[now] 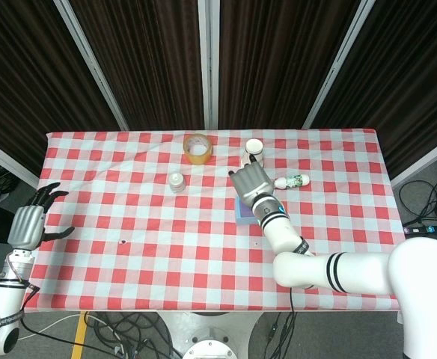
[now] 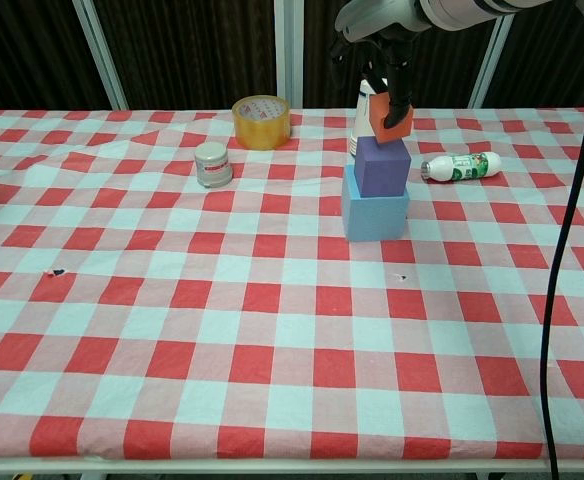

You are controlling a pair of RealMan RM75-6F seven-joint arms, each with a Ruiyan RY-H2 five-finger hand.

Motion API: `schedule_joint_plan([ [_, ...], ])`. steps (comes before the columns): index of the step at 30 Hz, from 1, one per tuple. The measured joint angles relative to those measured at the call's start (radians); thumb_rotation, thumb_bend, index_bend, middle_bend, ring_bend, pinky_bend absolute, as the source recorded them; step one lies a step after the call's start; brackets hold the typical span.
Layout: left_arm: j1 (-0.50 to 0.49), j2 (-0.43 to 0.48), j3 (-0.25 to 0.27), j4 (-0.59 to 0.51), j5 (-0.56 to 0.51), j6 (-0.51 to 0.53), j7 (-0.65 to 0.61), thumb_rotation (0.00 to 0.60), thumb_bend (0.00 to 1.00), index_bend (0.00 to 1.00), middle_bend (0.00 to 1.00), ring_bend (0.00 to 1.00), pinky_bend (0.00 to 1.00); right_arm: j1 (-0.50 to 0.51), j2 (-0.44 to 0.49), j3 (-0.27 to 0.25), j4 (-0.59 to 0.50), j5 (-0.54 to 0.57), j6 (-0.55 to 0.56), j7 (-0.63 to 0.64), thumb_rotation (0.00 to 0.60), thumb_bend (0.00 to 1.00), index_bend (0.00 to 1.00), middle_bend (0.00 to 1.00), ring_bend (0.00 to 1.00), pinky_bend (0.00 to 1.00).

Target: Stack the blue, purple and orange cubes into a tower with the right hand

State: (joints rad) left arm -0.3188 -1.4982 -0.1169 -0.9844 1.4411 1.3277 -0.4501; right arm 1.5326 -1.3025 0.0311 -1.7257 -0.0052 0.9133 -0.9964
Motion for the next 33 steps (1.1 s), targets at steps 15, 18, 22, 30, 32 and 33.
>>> schedule_joint_plan([
  [15, 0.0, -0.001, 0.001, 0.002, 0.001, -0.001, -0.004, 0.6, 0.11, 0.31, 0.24, 0.16, 0.29, -0.019, -0.008, 0.032, -0.03, 0.038, 0.054, 0.024, 0.6, 0.16, 0.21, 0.57, 0.27, 0.09],
  [18, -0.001, 0.0, 0.001, 0.0, 0.001, -0.001, -0.005, 0.6, 0.11, 0.31, 0.24, 0.16, 0.29, -0.016, -0.009, 0.038, -0.027, 0.061, 0.051, 0.019, 0.6, 0.16, 0.21, 0.57, 0.27, 0.1],
  [22, -0.001, 0.0, 0.002, 0.001, 0.001, -0.002, -0.005, 0.6, 0.11, 0.31, 0.24, 0.16, 0.29, -0.012, -0.015, 0.045, -0.011, 0.092, 0.04, 0.009, 0.6, 0.16, 0.21, 0.57, 0.27, 0.1],
  [30, -0.001, -0.002, 0.002, 0.006, -0.002, -0.007, -0.007, 0.6, 0.11, 0.31, 0.24, 0.16, 0.29, -0.004, -0.027, 0.059, 0.024, 0.144, 0.019, -0.008, 0.6, 0.16, 0.21, 0.57, 0.27, 0.1],
  [32, -0.001, -0.002, 0.001, 0.007, -0.002, -0.007, -0.007, 0.6, 0.11, 0.31, 0.24, 0.16, 0.29, -0.003, -0.03, 0.06, 0.03, 0.148, 0.016, -0.012, 0.6, 0.16, 0.21, 0.57, 0.27, 0.09],
  [33, -0.001, -0.003, 0.001, 0.008, -0.003, -0.008, -0.008, 0.6, 0.11, 0.31, 0.24, 0.16, 0.29, -0.003, -0.032, 0.061, 0.032, 0.15, 0.015, -0.014, 0.6, 0.16, 0.21, 0.57, 0.27, 0.09],
])
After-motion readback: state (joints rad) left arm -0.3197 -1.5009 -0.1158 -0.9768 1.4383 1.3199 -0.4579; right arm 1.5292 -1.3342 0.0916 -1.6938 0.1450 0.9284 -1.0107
